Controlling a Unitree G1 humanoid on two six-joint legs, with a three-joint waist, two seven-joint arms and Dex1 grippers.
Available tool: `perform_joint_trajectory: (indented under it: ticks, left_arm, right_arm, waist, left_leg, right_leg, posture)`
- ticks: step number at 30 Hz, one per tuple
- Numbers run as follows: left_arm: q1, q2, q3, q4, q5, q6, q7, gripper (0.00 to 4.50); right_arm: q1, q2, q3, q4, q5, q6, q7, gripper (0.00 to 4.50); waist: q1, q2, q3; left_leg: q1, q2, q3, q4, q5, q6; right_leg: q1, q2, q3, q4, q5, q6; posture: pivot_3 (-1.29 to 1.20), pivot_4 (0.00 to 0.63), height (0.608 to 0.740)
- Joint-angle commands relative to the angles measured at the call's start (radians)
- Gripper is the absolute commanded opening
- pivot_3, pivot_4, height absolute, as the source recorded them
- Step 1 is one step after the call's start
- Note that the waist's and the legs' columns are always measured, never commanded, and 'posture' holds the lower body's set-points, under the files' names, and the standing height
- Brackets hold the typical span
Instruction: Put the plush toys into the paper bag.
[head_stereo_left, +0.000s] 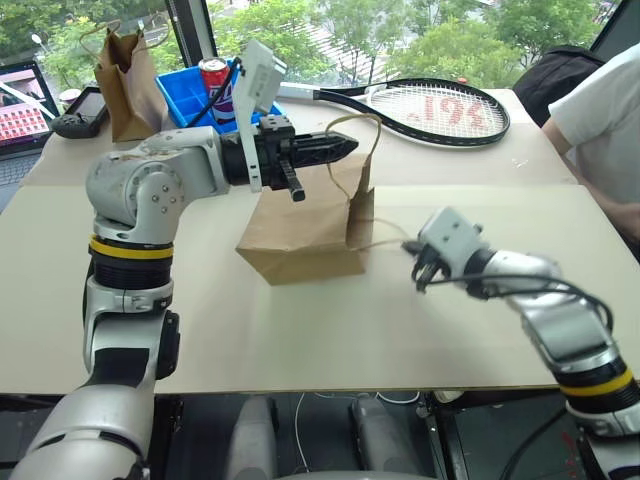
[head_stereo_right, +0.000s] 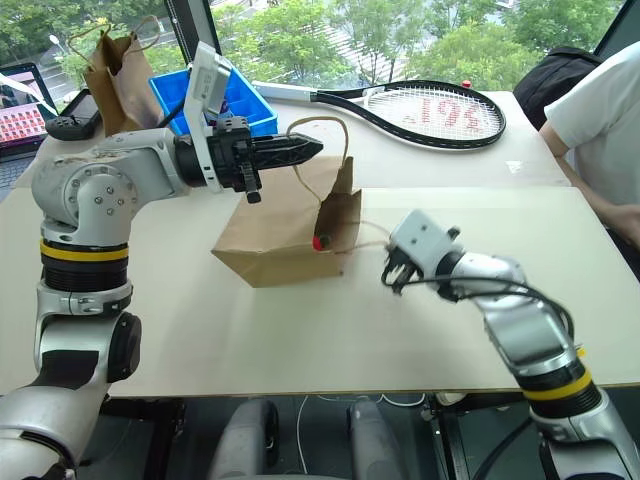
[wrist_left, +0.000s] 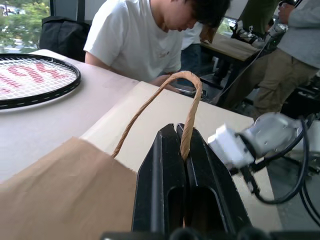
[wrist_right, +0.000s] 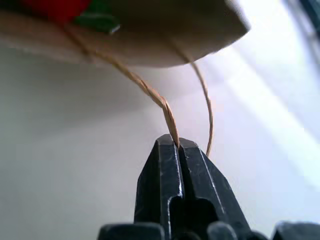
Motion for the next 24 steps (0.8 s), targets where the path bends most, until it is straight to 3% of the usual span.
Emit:
perform_joint_trajectory:
  ticks: [1, 9, 24]
  left_arm:
    - [-0.053, 0.034, 0.023, 0.032, 0.039, -0.065, -0.020, 0.00]
    - [-0.063, 0.056, 0.038, 0.115, 0.103, -0.160, -0.016, 0.00]
    - [0.043, 0.091, 0.055, -0.038, 0.027, -0.035, -0.063, 0.00]
  right_arm:
    - [-0.122, 0.029, -0.064, -0.064, 0.072, 0.026, 0.038, 0.07]
    - [-0.332, 0.092, -0.084, -0.118, 0.188, 0.106, 0.074, 0.07]
    - [-0.298, 0.019, -0.098, -0.225, 0.331, 0.278, 0.129, 0.07]
  waist:
    - [-0.001, 0.000, 0.000]
    - [0.007, 0.000, 0.000]
    - [0.004, 0.000, 0.000]
  left_leg:
    - [0.000, 0.000, 0.000, 0.000, 0.000, 0.000]
    - [-0.002, 0.000, -0.001, -0.001, 0.000, 0.000]
    - [-0.003, 0.000, -0.001, -0.001, 0.000, 0.000]
  right_leg:
    - [0.000, 0.000, 0.000, 0.000, 0.000, 0.000]
    - [-0.001, 0.000, -0.001, -0.001, 0.001, -0.003]
    - [-0.001, -0.001, -0.002, -0.001, 0.002, -0.004]
  posture:
    - [0.00, 0.150, 0.658]
    - [0.00, 0.150, 0.658]
    - [0.00, 0.150, 0.658]
